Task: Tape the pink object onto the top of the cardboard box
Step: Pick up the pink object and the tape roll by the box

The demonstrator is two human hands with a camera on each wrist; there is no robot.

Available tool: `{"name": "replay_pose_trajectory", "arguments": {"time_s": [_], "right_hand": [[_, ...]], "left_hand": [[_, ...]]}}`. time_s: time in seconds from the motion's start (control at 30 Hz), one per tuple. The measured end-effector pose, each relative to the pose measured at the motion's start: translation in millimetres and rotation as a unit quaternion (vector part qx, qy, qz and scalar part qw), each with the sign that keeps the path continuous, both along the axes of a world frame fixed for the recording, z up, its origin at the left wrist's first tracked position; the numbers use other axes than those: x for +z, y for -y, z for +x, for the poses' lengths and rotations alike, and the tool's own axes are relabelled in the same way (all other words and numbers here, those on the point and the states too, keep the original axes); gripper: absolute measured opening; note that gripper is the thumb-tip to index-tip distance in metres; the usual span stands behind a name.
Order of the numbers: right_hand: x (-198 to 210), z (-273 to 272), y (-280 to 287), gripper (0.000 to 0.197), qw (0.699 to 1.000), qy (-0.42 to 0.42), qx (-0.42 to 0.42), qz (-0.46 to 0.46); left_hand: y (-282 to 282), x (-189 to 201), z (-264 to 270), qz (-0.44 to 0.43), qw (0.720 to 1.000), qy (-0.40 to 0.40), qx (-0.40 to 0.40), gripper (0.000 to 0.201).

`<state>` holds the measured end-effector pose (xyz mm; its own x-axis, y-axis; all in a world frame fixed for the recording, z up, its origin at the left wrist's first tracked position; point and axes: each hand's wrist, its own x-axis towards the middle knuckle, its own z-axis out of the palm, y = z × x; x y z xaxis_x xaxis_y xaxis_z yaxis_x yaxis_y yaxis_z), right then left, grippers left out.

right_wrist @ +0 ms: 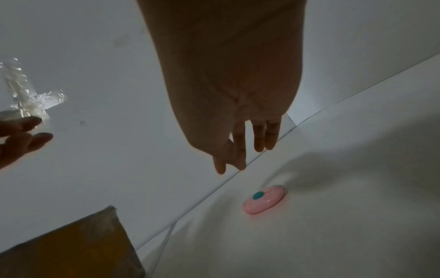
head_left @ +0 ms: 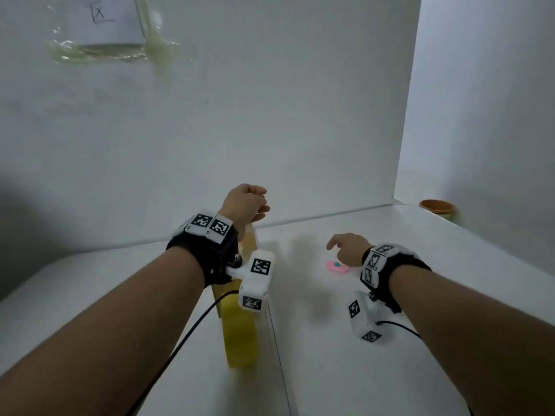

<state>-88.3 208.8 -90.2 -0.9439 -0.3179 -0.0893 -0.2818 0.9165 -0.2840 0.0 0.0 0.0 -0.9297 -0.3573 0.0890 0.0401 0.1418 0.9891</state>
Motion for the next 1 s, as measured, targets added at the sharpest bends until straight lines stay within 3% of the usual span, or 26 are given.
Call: {"name": "replay_pose_trajectory", "arguments": {"time_s": [0.13,0.47,0.57,0.63,0.77,0.83,0.9,0.93,1.0], "right_hand": [[-12.4,-10.3,3.8,0.041,0.996,0.077,0.040,0.019],[-28.5,6.4,-0.7,0.039,0.999,0.028,0.036,-0.001],[-21.8,17.4,0.4,0.032,0.999,0.026,0.018,-0.032],[-16.0,24.0,2.8,0.022,0.993,0.032,-0.008,-0.111],[-3.1,44.2,14.4,0.009,0.935,0.087,-0.064,-0.337],[5.2,60.5,23.8,0.014,0.871,0.164,-0.070,-0.457],[13.5,76.8,32.0,0.038,0.782,0.234,-0.072,-0.573],[16.2,82.3,35.8,0.043,0.753,0.259,-0.071,-0.600],[21.1,90.2,44.9,0.038,0.732,0.293,-0.076,-0.610]], "left_hand": [[4.5,-8.7,-16.6,0.002,1.000,0.010,0.001,0.018],[-6.3,-19.8,-11.0,-0.004,1.000,0.014,-0.015,0.019],[-7.6,-18.3,0.8,0.004,1.000,0.008,-0.017,0.017],[-6.5,-18.3,11.7,0.011,1.000,0.003,-0.017,0.018],[1.5,-20.7,38.7,0.032,0.999,-0.009,-0.006,0.019],[6.8,-22.8,52.5,0.041,0.999,-0.011,0.004,0.019],[12.2,-25.1,66.5,0.043,0.999,-0.011,0.008,0.020],[14.4,-26.4,73.4,0.039,0.999,-0.007,0.010,0.020],[19.5,-30.0,86.1,0.028,1.000,0.007,0.012,0.019]]}}
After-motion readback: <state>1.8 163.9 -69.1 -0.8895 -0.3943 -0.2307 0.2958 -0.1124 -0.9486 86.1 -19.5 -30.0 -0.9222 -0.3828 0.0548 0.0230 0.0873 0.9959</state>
